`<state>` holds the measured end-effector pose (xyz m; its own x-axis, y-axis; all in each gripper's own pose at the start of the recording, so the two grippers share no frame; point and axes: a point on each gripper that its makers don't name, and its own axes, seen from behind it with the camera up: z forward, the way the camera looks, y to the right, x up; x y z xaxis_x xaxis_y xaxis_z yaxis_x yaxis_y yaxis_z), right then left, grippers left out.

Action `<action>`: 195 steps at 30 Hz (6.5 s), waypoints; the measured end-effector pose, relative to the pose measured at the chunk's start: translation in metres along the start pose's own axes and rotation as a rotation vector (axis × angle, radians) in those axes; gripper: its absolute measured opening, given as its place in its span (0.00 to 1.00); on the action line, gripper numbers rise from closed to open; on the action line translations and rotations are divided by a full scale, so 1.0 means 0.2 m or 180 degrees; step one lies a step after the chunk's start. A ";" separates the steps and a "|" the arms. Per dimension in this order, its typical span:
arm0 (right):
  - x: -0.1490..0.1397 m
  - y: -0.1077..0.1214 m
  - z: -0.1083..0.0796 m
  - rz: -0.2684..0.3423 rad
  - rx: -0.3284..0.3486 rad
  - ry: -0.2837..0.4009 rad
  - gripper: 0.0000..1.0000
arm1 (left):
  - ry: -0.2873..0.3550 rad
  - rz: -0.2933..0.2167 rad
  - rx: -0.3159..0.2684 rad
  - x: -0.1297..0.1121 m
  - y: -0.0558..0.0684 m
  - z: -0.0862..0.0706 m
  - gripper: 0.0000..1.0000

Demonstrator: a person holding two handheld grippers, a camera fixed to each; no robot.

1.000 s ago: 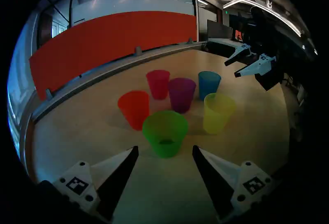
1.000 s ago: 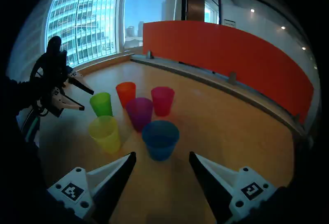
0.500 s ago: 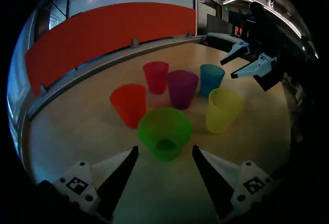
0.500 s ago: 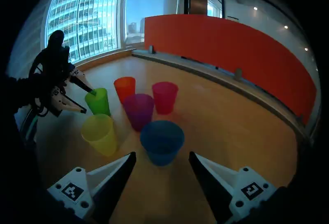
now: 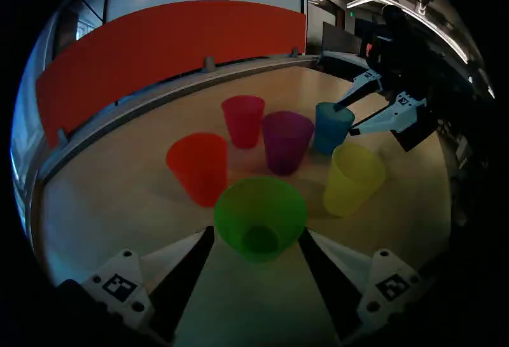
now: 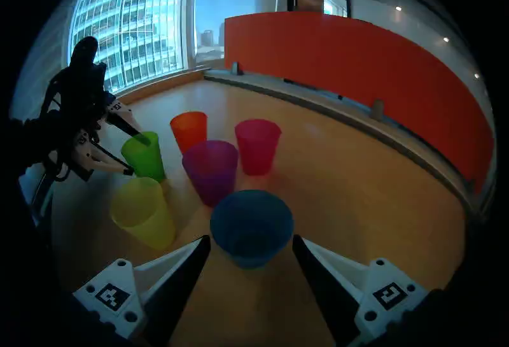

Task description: Pour water

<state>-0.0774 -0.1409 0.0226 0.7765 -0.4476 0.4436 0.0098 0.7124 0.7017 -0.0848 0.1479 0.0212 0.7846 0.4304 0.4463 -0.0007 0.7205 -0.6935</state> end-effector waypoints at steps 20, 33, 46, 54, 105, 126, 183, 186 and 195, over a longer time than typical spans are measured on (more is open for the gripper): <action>0.03 0.01 0.09 -0.0004 0.0002 -0.0023 1.00 | 0.0023 -0.0003 -0.0004 0.04 0.00 0.05 0.97; 0.03 0.01 0.09 -0.0019 -0.0014 -0.0043 1.00 | 0.0024 -0.0017 -0.0054 0.05 0.02 0.04 0.86; 0.03 0.00 0.11 -0.0020 -0.0008 -0.0023 0.92 | 0.0026 0.0009 -0.0043 0.04 0.02 0.04 0.86; 0.03 -0.01 0.10 0.0018 0.0015 0.0012 0.92 | 0.0031 0.0021 -0.0033 0.05 0.02 0.03 0.86; 0.64 0.01 -0.51 -0.0002 -0.0325 0.1160 0.92 | 0.1558 -0.0048 0.0213 0.77 0.02 -0.57 0.86; 0.78 0.00 -0.59 -0.0089 -0.0350 0.1635 0.91 | 0.1913 -0.0108 0.0110 0.90 0.08 -0.64 0.86; 1.10 -0.08 -0.69 -0.0790 -0.0274 0.1777 0.91 | 0.1858 0.0117 -0.0091 0.91 0.20 -0.56 0.86; 1.15 -0.10 -0.70 -0.0932 -0.0287 0.1771 0.91 | 0.1849 0.0138 -0.0108 0.92 0.22 -0.55 0.86; 1.27 -0.14 -0.69 -0.1333 -0.0324 0.1761 0.91 | 0.1843 0.0166 -0.0154 0.93 0.27 -0.53 0.86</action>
<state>0.2069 -0.1996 0.0381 0.9008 -0.3739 -0.2207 0.4162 0.5991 0.6840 0.1263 0.2088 0.0076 0.9954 0.0874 0.0384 -0.0308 0.6747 -0.7374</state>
